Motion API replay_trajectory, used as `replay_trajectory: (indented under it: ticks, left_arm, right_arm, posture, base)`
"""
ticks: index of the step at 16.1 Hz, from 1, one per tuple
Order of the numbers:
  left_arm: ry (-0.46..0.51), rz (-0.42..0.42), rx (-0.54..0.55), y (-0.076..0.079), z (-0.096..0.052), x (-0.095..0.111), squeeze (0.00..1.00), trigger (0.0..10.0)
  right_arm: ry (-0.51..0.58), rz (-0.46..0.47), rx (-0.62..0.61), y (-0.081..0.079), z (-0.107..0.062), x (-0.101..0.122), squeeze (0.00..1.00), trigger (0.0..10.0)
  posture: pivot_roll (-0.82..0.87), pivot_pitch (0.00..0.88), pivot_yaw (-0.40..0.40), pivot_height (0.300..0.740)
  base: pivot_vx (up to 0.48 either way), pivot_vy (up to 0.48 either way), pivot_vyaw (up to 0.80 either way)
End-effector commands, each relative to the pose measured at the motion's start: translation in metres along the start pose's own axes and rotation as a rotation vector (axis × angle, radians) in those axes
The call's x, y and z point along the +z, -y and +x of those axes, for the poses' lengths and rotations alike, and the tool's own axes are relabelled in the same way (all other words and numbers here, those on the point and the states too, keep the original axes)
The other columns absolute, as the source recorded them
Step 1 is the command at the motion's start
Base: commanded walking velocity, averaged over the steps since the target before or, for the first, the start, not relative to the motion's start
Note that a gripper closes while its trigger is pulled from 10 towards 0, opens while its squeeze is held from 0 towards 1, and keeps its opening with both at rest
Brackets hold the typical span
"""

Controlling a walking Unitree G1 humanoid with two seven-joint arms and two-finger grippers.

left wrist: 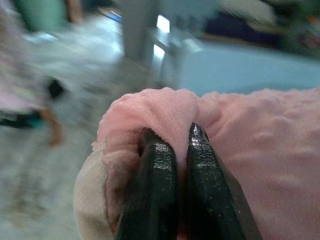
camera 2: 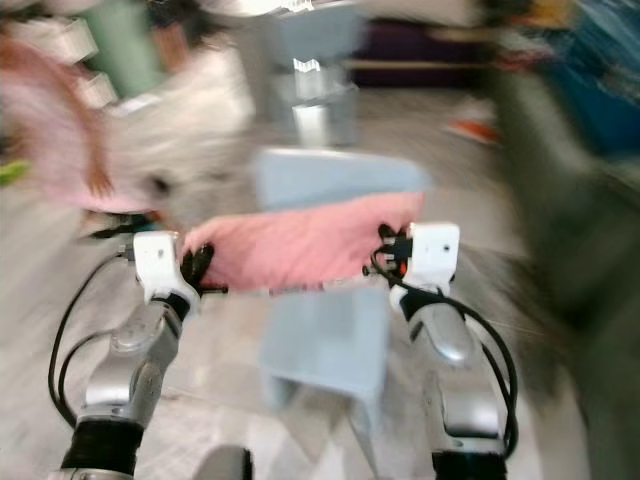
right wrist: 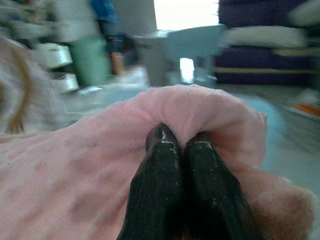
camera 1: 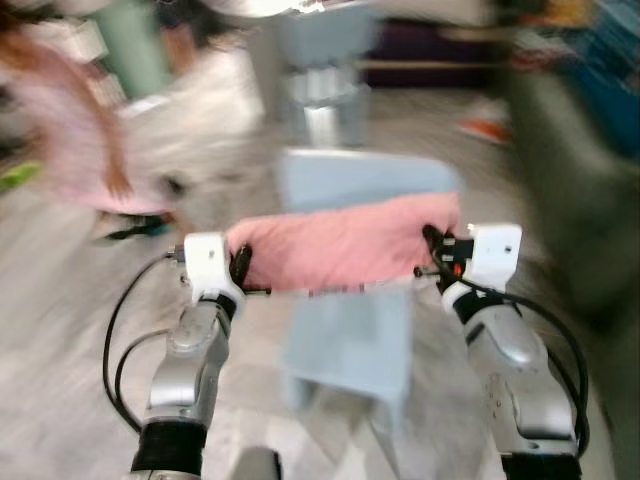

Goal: Move the pillow to the sofa

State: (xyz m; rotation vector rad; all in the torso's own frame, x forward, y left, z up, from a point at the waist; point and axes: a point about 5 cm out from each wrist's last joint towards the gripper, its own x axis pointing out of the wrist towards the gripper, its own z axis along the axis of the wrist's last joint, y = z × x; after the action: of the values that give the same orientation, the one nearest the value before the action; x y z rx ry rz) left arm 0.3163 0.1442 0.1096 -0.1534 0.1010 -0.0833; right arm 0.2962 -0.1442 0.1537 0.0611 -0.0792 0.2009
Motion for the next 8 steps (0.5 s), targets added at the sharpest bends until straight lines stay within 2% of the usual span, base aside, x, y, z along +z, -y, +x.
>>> replay_trajectory:
  ticks: [1,8]
  left_arm:
    - [0.034,0.005,-0.017,0.0049,0.0046,0.0088,0.0,10.0]
    - [0.035,0.002,-0.036,0.0051,0.0066,0.0081,0.0,10.0]
  right_arm:
    - [0.054,-0.003,0.008,-0.0019,-0.0002,0.0129,0.0,10.0]
    - [0.071,0.006,0.008,-0.0057,0.0003,0.0177,0.0,10.0]
  posture:
    - [-0.22,0.0,0.068,0.74]
    - [-0.21,0.0,0.074,0.74]
  base:
    - [0.0,0.0,0.0]
    - [0.0,0.0,0.0]
